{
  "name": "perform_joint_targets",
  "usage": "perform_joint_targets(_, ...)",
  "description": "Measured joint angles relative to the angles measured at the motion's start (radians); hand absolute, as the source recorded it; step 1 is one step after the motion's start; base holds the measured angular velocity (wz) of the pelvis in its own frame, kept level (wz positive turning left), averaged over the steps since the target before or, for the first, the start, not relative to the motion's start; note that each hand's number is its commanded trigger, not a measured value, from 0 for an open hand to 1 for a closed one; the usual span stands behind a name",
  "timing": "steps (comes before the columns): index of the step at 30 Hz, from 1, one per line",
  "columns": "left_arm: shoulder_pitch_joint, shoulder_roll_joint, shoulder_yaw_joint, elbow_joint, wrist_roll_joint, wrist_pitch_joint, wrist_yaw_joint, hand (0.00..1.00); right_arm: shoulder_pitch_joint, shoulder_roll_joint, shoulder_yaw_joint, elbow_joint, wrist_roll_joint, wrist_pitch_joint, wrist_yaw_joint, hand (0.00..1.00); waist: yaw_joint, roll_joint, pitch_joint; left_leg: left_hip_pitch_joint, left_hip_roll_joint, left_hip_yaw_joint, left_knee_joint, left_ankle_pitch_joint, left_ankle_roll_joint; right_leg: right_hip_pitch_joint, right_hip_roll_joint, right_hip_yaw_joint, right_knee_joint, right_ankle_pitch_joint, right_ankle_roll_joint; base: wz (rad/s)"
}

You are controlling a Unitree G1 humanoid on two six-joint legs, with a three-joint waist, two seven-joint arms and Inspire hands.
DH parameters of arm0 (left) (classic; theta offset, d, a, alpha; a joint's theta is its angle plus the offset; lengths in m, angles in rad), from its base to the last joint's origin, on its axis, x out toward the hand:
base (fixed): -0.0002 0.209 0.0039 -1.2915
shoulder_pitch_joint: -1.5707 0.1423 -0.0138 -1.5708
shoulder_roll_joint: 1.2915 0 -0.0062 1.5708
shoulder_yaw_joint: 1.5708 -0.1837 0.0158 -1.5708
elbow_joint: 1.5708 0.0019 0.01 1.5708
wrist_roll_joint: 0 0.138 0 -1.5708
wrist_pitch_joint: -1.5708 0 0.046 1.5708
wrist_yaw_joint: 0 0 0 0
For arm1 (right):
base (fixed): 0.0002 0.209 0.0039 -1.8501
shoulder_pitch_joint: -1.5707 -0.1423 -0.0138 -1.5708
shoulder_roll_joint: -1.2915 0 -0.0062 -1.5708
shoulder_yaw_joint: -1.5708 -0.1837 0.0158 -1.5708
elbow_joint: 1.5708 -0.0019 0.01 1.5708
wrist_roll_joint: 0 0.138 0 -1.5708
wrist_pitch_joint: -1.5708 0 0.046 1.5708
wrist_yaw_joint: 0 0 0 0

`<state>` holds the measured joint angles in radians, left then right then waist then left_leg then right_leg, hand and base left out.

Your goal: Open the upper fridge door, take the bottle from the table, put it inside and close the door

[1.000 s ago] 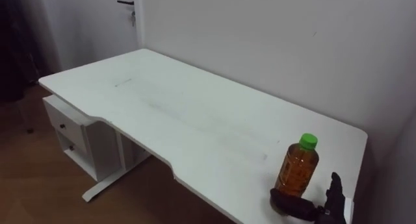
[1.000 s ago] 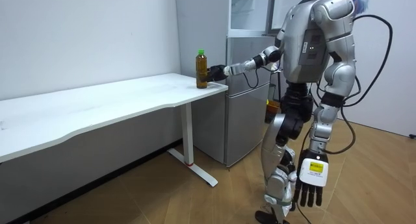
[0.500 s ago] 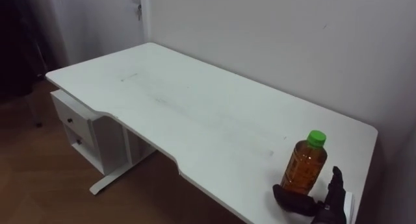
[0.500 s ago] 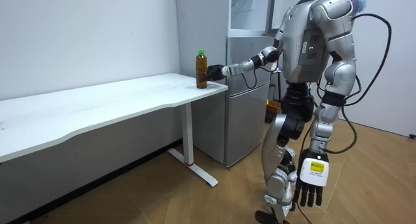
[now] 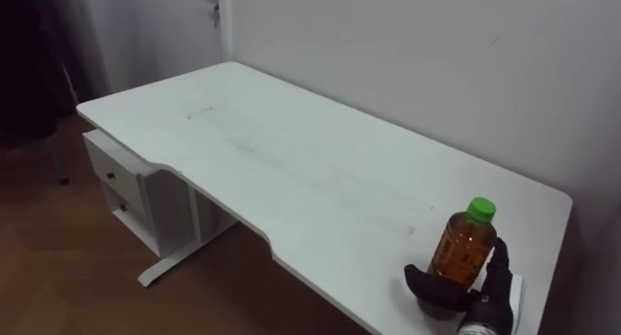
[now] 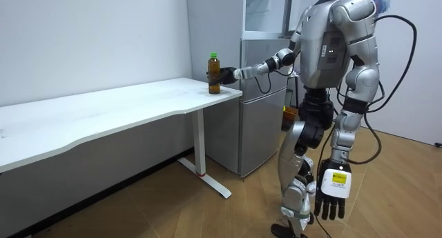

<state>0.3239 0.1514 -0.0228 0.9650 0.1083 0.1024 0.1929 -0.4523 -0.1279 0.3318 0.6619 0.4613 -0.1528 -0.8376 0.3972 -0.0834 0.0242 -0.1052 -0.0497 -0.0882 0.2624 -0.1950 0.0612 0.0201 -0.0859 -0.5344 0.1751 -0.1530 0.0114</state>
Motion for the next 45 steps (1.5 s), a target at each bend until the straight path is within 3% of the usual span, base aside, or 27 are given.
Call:
perform_joint_targets(7,0.0,0.0,-0.001,-0.001,-0.018,0.0,-0.009,0.0,0.0,0.0,0.0,0.0,0.0,0.0,0.001,0.0,0.007,-0.004,-0.0016,-0.005,0.0,-0.001,0.008,0.0,0.0,-0.002,-0.001,0.001,0.001,0.0,0.0,0.0)
perform_joint_targets(8,0.0,0.0,-0.001,-0.001,-0.018,0.0,-0.009,0.0,0.0,0.0,0.0,0.0,0.0,0.0,0.001,0.13,0.008,-0.004,-0.0015,-0.005,0.0,-0.001,0.008,0.0,0.0,-0.002,-0.001,0.002,0.001,0.0,0.0,0.0)
perform_joint_targets(9,0.0,0.0,-0.002,-0.002,-0.018,0.0,-0.01,0.0,0.0,0.0,0.0,0.0,0.0,0.0,0.002,0.64,0.01,-0.004,-0.0016,-0.005,0.0,-0.001,0.008,0.0,0.0,-0.002,-0.001,0.001,0.001,0.0,0.0,0.0)
perform_joint_targets(10,0.0,0.0,-0.002,-0.002,-0.018,0.0,-0.01,0.0,0.0,0.0,0.0,0.0,0.0,0.0,0.002,1.0,0.014,-0.003,-0.0011,-0.005,0.0,-0.001,0.008,0.0,0.0,-0.003,-0.001,0.002,0.001,0.0,0.0,0.0)
perform_joint_targets(27,0.001,-0.002,-0.001,-0.001,-0.018,0.008,-0.008,0.0,-0.002,0.0,-0.003,0.046,0.023,0.002,0.046,1.0,0.023,0.002,0.0014,-0.004,0.001,-0.001,0.008,0.0,0.0,-0.004,-0.001,0.004,-0.002,0.0,-0.001,0.0)
perform_joint_targets(33,0.001,-0.001,-0.002,0.002,-0.038,0.002,-0.008,0.0,-0.015,0.0,-0.001,0.033,0.155,0.001,0.057,1.0,0.024,0.006,-0.0015,0.009,0.002,0.006,0.002,0.0,0.0,0.003,0.0,0.013,-0.004,0.0,-0.001,-0.04)
perform_joint_targets(41,0.018,-0.001,0.025,0.001,-0.035,-0.02,-0.008,0.0,-0.012,0.0,-0.001,-0.109,0.202,0.002,0.11,1.0,-0.003,0.01,-0.005,0.026,0.006,0.029,-0.024,0.006,-0.001,-0.003,0.001,0.03,-0.007,0.001,-0.001,-0.08)
perform_joint_targets(45,0.025,-0.011,0.068,0.007,-0.037,-0.025,-0.008,0.0,0.015,-0.044,-0.001,-0.249,0.201,0.002,0.219,1.0,-0.02,0.012,-0.0061,0.056,0.01,0.063,-0.041,0.006,-0.001,0.005,0.003,0.068,-0.007,0.001,0.0,-0.21)
